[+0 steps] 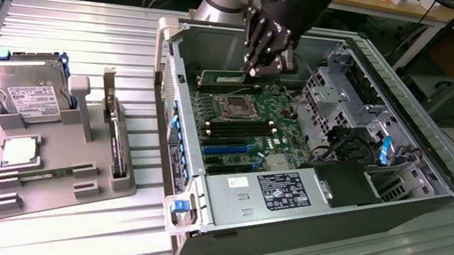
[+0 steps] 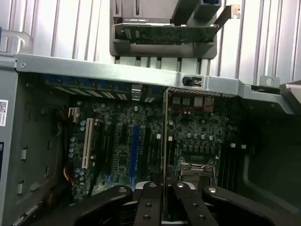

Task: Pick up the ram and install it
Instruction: 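Pick up the ram and move it above insertion slot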

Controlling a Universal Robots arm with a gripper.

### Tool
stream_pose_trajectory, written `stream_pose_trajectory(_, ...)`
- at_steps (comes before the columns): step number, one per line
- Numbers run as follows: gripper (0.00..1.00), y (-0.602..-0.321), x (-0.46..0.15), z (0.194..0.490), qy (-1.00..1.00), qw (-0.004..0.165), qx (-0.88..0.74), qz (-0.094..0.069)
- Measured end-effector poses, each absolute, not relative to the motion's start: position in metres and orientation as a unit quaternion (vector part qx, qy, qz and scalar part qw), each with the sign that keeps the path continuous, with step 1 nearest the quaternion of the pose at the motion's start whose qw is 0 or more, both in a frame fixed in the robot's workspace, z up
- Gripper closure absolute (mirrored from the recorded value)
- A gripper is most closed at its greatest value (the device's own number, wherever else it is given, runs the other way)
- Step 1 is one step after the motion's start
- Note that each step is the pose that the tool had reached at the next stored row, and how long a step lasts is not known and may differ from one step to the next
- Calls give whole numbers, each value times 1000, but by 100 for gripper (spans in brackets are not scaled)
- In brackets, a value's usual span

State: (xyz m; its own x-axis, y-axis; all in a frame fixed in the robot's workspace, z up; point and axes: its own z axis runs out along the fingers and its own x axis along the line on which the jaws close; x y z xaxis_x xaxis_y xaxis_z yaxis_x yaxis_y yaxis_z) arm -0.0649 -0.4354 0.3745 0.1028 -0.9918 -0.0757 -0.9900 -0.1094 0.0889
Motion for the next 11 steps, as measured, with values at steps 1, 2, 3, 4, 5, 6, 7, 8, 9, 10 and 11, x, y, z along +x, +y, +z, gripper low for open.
stream_pose_trajectory(1, 86, -435, -60, 374, -667, 7, 742, -59)
stream_pose_trajectory(2, 86, -435, -55, 374, -667, 7, 742, -60)
stream_pose_trajectory(3, 86, -434, -47, 374, -667, 7, 742, -62)
stream_pose_trajectory(4, 86, -434, -39, 374, -667, 6, 742, -63)
stream_pose_trajectory(5, 86, -434, -35, 374, -667, 6, 742, -64)
stream_pose_trajectory(6, 86, -433, -30, 374, -667, 7, 742, -64)
stream_pose_trajectory(7, 86, -433, -25, 374, -667, 7, 742, -64)
stream_pose_trajectory(8, 86, -433, -21, 374, -667, 7, 742, -65)
stream_pose_trajectory(9, 86, -433, -20, 374, -667, 7, 742, -65)
stream_pose_trajectory(10, 86, -433, -20, 374, -667, 7, 742, -65)
stream_pose_trajectory(11, 86, -433, -20, 374, -667, 7, 742, -65)
